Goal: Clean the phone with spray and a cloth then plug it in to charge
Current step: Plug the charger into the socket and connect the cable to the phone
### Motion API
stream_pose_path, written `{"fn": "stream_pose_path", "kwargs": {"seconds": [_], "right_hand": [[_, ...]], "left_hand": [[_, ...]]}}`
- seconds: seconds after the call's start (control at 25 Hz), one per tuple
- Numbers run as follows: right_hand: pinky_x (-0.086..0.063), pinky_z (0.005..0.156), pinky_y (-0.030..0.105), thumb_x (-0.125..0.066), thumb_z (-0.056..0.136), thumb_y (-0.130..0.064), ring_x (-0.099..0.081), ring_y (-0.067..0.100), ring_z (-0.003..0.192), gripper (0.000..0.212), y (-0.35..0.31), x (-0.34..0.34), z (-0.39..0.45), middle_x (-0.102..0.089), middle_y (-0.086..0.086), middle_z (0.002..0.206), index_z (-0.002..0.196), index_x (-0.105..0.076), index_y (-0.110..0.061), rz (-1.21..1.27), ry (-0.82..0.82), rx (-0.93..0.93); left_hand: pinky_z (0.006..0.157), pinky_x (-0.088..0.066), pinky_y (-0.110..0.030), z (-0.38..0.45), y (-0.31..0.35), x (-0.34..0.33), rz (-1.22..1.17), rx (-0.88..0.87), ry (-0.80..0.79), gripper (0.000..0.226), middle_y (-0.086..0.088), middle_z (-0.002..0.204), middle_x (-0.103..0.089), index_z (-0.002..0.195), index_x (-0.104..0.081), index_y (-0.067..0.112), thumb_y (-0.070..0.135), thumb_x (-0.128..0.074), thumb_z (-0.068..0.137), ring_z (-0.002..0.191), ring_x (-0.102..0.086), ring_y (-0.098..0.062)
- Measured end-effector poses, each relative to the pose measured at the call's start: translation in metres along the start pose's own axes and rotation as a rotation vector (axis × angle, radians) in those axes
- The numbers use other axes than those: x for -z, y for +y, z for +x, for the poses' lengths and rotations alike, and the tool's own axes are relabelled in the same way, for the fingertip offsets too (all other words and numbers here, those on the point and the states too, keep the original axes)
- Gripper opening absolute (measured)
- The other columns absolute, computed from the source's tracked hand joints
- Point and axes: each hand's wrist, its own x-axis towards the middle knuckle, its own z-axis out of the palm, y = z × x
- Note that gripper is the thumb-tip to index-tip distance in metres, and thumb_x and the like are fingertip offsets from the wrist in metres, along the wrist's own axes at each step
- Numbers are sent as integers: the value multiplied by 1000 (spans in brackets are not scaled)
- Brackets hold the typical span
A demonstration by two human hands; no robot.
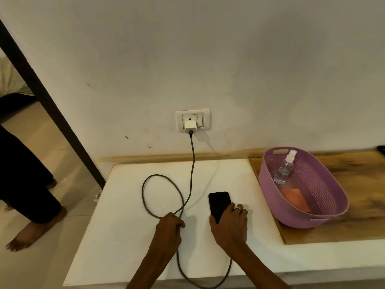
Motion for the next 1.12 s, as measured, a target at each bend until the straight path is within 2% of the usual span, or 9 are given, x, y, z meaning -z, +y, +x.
{"fn": "stream_pose_path", "kwargs": {"seconds": [0.16,0.32,0.4,0.52,0.64,0.72,0.88,1.0,1.12], "right_hand": [[-39,105,34,-44,82,-68,-42,27,127,87,4,1,5,-41,14,141,140,-30,-4,-56,-37,45],[-38,106,35,-41,84,-68,-42,26,127,85,8,9,11,-42,12,141,141,-30,-7,-57,-57,83],[-38,108,36,-38,88,-63,-41,27,130,78,10,17,16,-41,13,143,144,-27,-9,-33,-25,126],[-36,109,37,-36,94,-52,-40,27,133,64,8,38,30,-42,11,145,145,-28,-13,-6,43,208],[-37,108,35,-44,96,-35,-45,23,130,52,0,61,51,-46,5,144,143,-34,-17,64,98,322],[-34,110,34,-45,96,-25,-42,22,134,49,-8,72,66,-42,1,149,143,-35,-17,105,109,407],[-33,112,38,-43,97,-18,-27,26,144,54,-41,86,95,-28,0,156,148,-27,-16,101,107,515],[-36,110,42,-48,93,-9,-28,31,143,61,-71,94,120,-28,2,156,148,-24,-15,47,131,540],[-40,106,46,-55,86,-6,-27,36,142,78,-95,97,141,-24,7,157,151,-12,-18,6,110,522]], "left_hand": [[85,-37,-7,1,13,-1,-4,-59,82,22,1,108,-65,103,-72,16,3,-57,93,105,-60,-10],[85,-46,-16,10,30,9,14,-169,231,25,1,104,-67,107,-71,13,-2,-61,89,102,-63,-14],[96,-45,-21,15,37,15,10,-192,275,28,-3,115,-68,116,-68,10,1,-59,91,111,-63,-18],[110,-35,-25,20,44,22,-5,-183,287,36,-4,136,-59,131,-60,10,7,-53,96,130,-52,-19],[114,-30,-26,26,50,30,-25,-189,286,40,-2,147,-49,139,-52,12,11,-48,99,140,-41,-17],[115,-27,-25,33,54,36,-22,-195,289,42,-2,151,-43,142,-48,12,13,-45,101,143,-36,-17],[116,-26,-25,47,59,48,-23,-200,296,43,0,155,-36,146,-43,14,16,-40,103,147,-26,-14],[117,-26,-26,55,55,48,-41,-182,289,43,0,155,-35,146,-42,15,18,-39,103,148,-24,-14],[115,-20,-20,58,44,43,-39,-173,270,44,2,156,-33,147,-40,16,21,-38,104,148,-21,-11]]}}
